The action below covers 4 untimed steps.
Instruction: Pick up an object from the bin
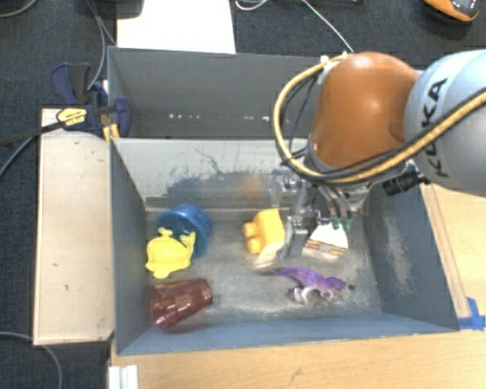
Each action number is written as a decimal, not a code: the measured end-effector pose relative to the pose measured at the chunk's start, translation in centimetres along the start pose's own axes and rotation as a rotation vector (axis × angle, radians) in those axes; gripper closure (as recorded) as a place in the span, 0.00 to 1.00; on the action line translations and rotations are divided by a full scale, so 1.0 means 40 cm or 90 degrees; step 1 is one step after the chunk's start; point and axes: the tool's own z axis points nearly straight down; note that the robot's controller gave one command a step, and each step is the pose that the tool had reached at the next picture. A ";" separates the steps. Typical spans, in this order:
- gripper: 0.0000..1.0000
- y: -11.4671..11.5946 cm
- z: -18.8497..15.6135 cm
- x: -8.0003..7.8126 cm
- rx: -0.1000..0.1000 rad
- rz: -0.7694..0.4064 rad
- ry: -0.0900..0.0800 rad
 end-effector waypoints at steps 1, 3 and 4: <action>0.00 -0.001 -0.011 -0.004 -0.001 0.002 -0.005; 0.00 -0.199 0.189 0.090 -0.001 -0.040 -0.003; 0.00 -0.249 0.304 0.101 -0.001 0.021 -0.009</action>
Offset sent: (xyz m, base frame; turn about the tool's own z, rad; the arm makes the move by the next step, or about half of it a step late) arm -0.0045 -0.0810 -0.1610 0.0740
